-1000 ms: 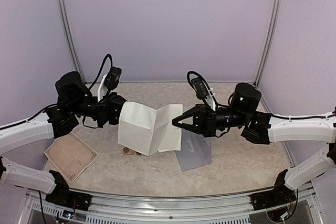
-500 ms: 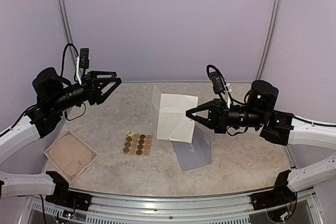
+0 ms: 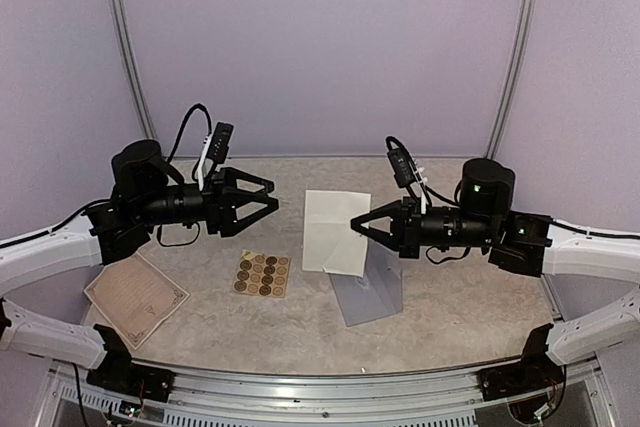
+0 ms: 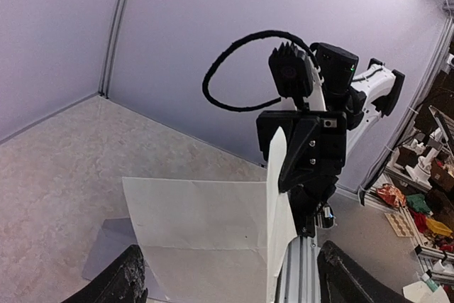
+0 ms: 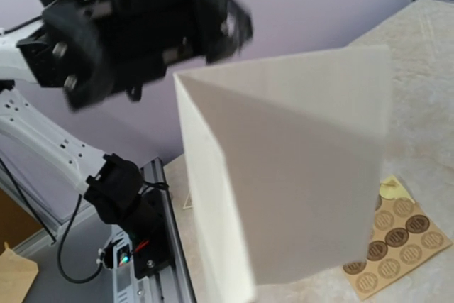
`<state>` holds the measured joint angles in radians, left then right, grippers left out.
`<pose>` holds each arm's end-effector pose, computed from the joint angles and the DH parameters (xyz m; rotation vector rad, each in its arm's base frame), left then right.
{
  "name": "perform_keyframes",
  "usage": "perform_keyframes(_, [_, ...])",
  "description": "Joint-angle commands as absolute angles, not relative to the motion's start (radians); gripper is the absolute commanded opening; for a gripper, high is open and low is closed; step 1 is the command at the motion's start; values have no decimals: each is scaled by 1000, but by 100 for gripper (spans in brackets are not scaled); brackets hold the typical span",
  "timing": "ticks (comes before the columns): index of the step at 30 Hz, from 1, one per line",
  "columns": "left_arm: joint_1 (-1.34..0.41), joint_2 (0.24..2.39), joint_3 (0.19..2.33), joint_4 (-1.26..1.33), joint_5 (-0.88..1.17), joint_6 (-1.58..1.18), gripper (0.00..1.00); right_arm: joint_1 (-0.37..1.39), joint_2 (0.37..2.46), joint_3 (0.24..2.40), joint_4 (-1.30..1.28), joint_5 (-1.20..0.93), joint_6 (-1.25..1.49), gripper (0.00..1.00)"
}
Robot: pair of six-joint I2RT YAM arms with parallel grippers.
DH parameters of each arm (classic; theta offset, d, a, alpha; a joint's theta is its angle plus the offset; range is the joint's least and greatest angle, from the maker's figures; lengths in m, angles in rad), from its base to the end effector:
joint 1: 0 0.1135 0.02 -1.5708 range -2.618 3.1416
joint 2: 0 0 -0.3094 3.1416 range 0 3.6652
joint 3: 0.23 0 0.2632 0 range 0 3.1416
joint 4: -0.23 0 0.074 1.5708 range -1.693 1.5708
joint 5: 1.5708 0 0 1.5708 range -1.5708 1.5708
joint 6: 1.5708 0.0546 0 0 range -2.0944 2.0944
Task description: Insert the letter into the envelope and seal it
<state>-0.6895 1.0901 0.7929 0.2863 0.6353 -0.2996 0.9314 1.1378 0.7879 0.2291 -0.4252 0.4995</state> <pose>0.1780 -0.1888 0.3689 0.8440 1.5110 -1.2490 0.1456 0.2336 0.3480 -0.7473 1.7437 1.3865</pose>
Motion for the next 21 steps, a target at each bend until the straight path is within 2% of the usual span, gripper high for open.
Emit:
perform_keyframes(1, [-732, 1148, 820, 285, 734, -291, 77, 941, 1165, 819, 276, -411, 514, 0])
perform_keyframes(4, [-740, 1176, 826, 285, 761, -298, 69, 943, 1184, 828, 290, -422, 518, 0])
perform_keyframes(16, [-768, 1236, 844, 277, 786, -303, 65, 969, 1267, 880, 314, -461, 504, 0])
perform_keyframes(21, [-778, 1249, 846, 281, 795, -305, 56, 978, 1299, 897, 316, -462, 500, 0])
